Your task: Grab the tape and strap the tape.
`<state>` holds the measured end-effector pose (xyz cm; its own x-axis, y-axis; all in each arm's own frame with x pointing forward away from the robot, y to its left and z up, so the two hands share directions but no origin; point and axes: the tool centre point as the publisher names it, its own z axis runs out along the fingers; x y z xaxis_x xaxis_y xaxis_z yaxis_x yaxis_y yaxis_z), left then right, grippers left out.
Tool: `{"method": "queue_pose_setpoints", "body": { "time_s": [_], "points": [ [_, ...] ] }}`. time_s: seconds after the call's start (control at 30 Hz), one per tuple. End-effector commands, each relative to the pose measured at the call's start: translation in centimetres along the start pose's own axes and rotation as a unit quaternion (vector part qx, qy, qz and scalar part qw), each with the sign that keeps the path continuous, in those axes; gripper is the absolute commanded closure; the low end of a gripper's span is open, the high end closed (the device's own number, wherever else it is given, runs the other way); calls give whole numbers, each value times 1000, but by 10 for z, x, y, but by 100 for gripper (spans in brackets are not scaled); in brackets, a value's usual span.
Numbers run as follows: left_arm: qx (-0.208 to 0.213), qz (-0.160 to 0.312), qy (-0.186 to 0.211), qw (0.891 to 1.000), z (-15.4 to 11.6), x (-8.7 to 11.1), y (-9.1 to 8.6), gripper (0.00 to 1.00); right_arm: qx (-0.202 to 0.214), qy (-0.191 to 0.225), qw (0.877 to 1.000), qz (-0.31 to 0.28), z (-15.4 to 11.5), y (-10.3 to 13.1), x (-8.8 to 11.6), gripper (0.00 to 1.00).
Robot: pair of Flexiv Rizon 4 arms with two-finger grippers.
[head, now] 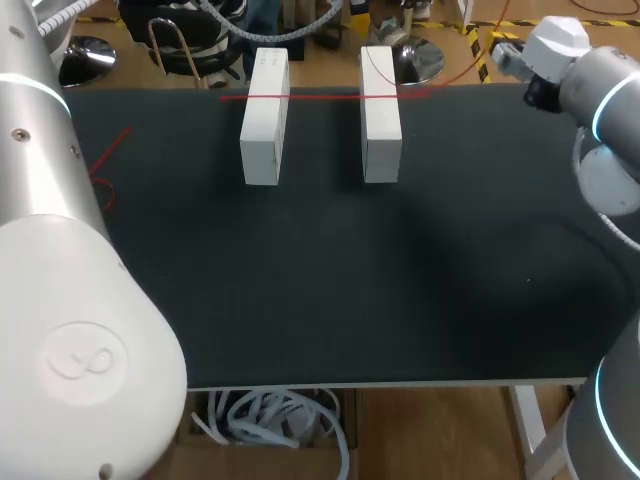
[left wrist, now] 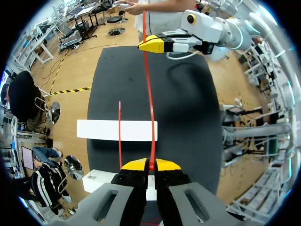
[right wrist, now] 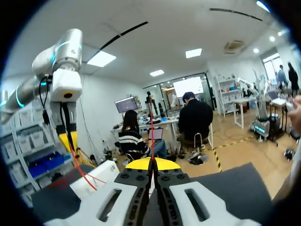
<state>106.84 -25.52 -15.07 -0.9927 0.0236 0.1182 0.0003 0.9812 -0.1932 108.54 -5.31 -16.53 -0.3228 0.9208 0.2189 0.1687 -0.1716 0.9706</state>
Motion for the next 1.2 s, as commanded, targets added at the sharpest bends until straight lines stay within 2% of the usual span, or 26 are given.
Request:
{"method": "queue_pose_setpoints", "body": {
  "time_s": [0.03,0.33,0.4,0.43,0.63,0.73,0.8,0.9,1.03,1.2],
  "points": [
    [-2,-1,1,1000,-1,0,-1,100,157,-40,974,-161,-3,10,2,100],
    [-2,-1,1,1000,-1,0,-1,100,175,-85,943,-272,-5,11,3,100],
    [-2,-1,1,1000,-1,0,-1,100,175,-98,940,-275,-5,11,4,100],
    [-2,-1,1,1000,-1,0,-1,100,184,-107,934,-286,-6,10,4,100],
    [-2,-1,1,1000,-1,0,-1,100,184,-119,936,-275,-5,5,4,100],
    [-2,-1,1,1000,-1,0,-1,100,204,-143,922,-298,-3,-1,1,100],
    [-2,-1,1,1000,-1,0,-1,100,205,-150,926,-281,-2,-5,-2,100],
    [-2,-1,1,1000,-1,0,-1,100,213,-162,916,-298,0,-7,-1,100],
    [-2,-1,1,1000,-1,0,-1,100,235,-162,901,-328,1,-9,-2,100],
    [-2,-1,1,1000,-1,0,-1,100,244,-159,888,-355,2,-10,0,100]
  ]
}}
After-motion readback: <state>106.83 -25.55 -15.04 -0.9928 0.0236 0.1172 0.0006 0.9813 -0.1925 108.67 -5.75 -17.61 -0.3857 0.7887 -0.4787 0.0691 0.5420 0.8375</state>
